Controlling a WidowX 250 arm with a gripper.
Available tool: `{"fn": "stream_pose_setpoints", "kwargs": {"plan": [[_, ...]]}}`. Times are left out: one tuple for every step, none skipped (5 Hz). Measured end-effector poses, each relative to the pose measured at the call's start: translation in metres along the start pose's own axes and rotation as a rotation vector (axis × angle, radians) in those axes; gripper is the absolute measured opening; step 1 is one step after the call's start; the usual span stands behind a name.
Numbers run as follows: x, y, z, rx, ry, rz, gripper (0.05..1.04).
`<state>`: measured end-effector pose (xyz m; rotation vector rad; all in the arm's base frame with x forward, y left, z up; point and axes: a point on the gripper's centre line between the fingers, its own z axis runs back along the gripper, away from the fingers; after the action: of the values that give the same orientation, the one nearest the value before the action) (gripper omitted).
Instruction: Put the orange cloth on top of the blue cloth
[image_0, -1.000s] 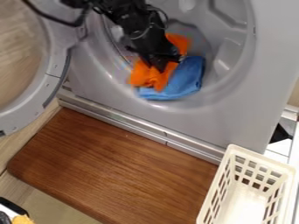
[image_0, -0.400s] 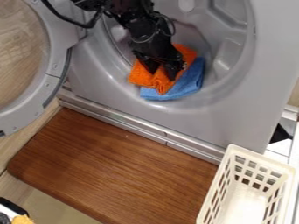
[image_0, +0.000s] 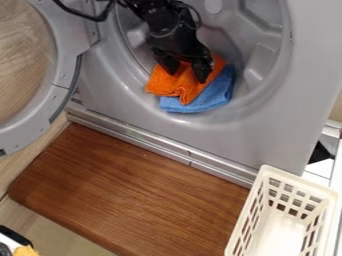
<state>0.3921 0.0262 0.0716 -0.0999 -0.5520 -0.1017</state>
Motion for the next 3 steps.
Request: {"fn": "stream_pose_setpoints", "kwargs": {"plan": [[0.002, 0.005, 0.021, 0.039, -0.022, 0.017, 1.002], [-0.019, 0.005, 0.038, 0.053, -0.003, 0.034, 1.001], [-0.043, -0.002, 0.050, 0.039, 0.031, 0.033, 1.001]]}}
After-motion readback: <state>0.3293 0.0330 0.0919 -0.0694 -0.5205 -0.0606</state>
